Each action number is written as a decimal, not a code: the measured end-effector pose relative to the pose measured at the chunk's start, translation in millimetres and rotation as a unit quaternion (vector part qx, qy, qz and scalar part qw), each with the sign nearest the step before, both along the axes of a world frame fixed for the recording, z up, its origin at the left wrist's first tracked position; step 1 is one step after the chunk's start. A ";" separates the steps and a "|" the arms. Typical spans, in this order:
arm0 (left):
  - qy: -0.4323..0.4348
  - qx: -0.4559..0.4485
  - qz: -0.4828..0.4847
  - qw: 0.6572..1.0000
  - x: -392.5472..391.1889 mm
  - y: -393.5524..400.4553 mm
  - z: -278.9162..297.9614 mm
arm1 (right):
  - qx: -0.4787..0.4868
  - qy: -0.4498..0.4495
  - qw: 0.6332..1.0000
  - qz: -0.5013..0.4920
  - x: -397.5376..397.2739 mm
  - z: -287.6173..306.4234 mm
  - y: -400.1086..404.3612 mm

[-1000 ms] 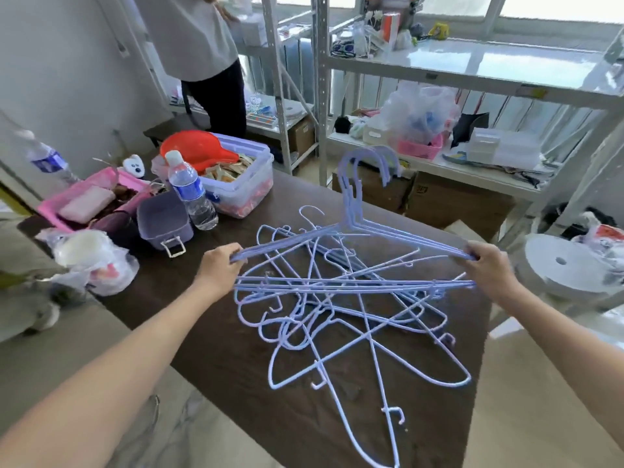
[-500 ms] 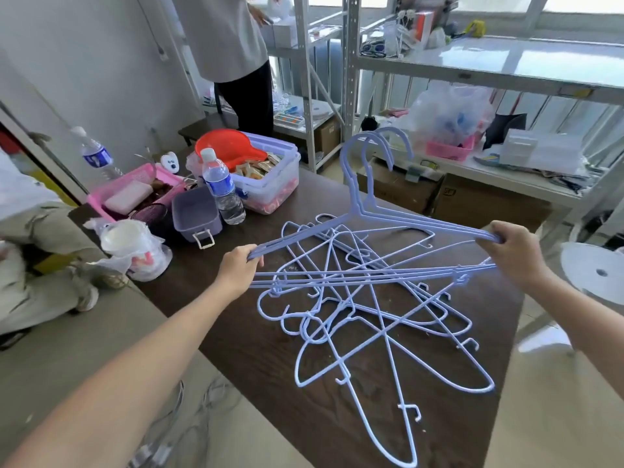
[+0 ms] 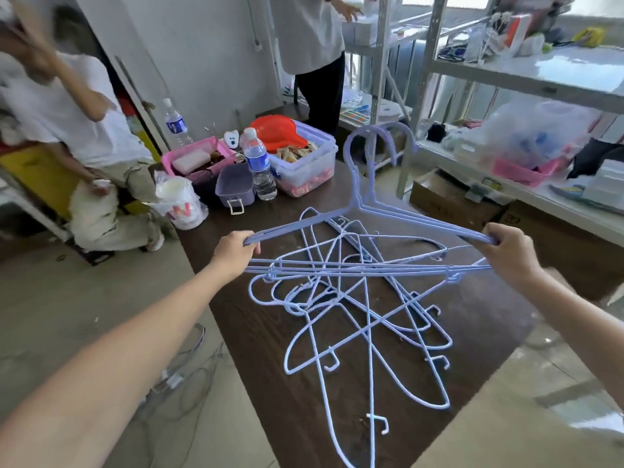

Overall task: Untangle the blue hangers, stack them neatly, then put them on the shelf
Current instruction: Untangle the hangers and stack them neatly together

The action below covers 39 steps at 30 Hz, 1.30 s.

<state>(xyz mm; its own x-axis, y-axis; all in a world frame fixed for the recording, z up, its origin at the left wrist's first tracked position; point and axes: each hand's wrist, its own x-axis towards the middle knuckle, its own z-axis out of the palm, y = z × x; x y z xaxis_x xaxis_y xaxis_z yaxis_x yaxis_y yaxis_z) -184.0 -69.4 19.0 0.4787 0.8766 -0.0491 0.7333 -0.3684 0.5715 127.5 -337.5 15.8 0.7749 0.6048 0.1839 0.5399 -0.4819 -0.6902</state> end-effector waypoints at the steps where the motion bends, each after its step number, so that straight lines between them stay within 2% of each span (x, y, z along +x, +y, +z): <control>1: -0.001 -0.006 0.016 1.000 -1.6 -8.6 -0.2 | -0.004 0.004 1.000 0.012 6.6 0.9 -0.4; 7: -0.006 -0.008 0.065 0.998 -10.8 -38.9 -4.9 | -0.008 0.016 0.998 0.055 36.1 8.0 13.9; 16: -0.023 -0.026 0.096 0.995 -6.1 -28.6 -22.6 | -0.002 0.005 0.997 0.073 58.1 2.8 57.6; 21: -0.036 -0.047 0.121 0.991 4.9 -29.7 -31.4 | -0.008 0.032 0.996 0.084 78.3 -10.9 74.4; 34: -0.013 -0.046 0.279 0.959 32.3 -57.8 -48.0 | -0.109 0.017 0.967 0.230 134.9 -46.9 134.1; 39: -0.015 -0.029 0.328 0.944 28.3 -78.7 -60.2 | -0.185 0.029 0.938 0.292 142.2 -54.3 148.5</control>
<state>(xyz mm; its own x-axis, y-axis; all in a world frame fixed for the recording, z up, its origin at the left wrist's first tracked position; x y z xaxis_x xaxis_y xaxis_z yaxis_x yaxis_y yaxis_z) -155.7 -148.2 -41.2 -0.1636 0.9813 -0.1013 0.7761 0.1914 0.6009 269.7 -189.0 -38.5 0.2939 0.9432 -0.1550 0.7533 -0.3284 -0.5699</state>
